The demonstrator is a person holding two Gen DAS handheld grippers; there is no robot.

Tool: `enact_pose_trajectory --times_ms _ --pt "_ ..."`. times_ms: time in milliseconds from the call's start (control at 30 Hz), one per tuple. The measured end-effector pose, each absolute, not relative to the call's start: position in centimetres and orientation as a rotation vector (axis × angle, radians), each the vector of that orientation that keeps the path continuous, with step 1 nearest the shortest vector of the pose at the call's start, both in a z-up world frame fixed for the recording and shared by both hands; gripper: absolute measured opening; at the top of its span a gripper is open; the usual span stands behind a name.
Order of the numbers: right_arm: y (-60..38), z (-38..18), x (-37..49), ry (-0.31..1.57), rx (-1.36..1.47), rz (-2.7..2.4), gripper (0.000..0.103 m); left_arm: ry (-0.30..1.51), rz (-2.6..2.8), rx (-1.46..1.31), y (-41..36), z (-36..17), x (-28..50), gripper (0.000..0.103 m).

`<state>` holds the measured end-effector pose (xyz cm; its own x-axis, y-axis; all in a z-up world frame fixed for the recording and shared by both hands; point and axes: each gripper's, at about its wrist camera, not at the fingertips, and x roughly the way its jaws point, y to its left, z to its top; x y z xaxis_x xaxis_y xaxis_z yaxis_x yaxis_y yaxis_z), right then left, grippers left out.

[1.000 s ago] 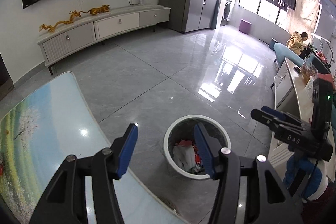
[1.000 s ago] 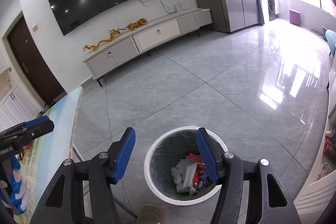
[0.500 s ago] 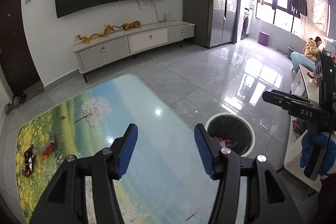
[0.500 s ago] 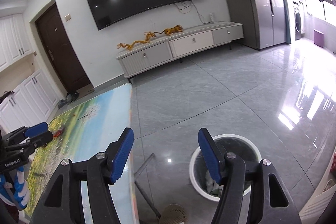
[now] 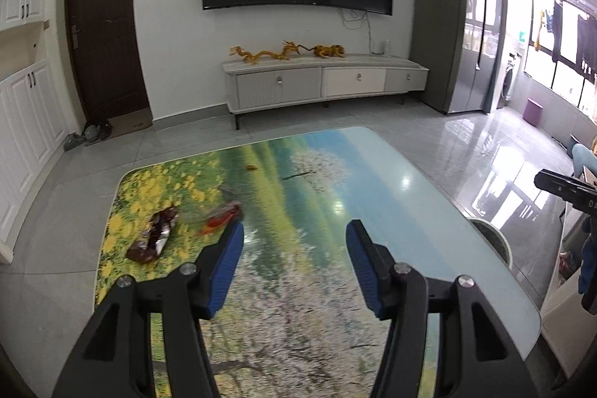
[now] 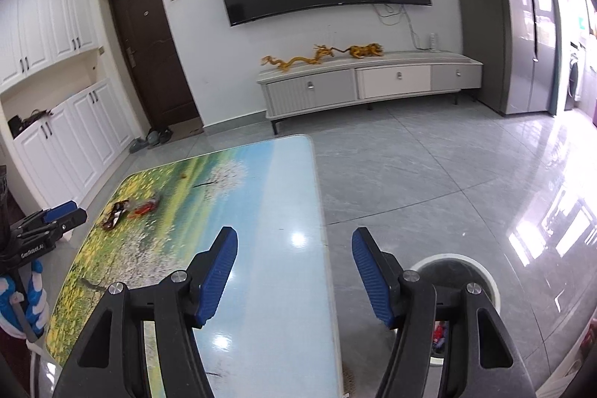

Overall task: Collect trash
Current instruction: 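Move both open tools back over the table toward the last wrappers, then grasp the clear-and-red wrapper with the right tool while the left grasps the brown chocolate wrapper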

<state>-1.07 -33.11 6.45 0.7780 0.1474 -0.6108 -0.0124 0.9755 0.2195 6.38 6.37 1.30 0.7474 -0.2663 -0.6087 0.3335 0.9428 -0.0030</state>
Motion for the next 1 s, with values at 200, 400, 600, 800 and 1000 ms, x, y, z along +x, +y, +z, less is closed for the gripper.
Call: enact_pose_trajectory --times_ms 200,400,600,800,1000 --pt "-28.1 5.4 2.4 0.725 0.157 0.168 0.062 0.678 -0.221 0.047 13.4 -0.9 7.8 0.055" --pt "-22.0 3.8 6.4 0.788 0.095 0.267 0.062 0.748 -0.123 -0.017 19.4 -4.1 10.8 0.055" --pt "-15.5 2.0 11.8 0.843 0.052 0.369 0.062 0.793 -0.112 -0.004 21.0 -6.4 15.1 0.060" --pt "-9.4 0.0 18.1 0.898 0.054 0.454 0.060 0.816 -0.148 0.028 20.2 -8.2 19.2 0.060" --pt "-5.6 -2.8 23.0 0.966 0.113 0.452 0.053 0.844 -0.184 0.055 19.1 -9.6 21.6 0.060"
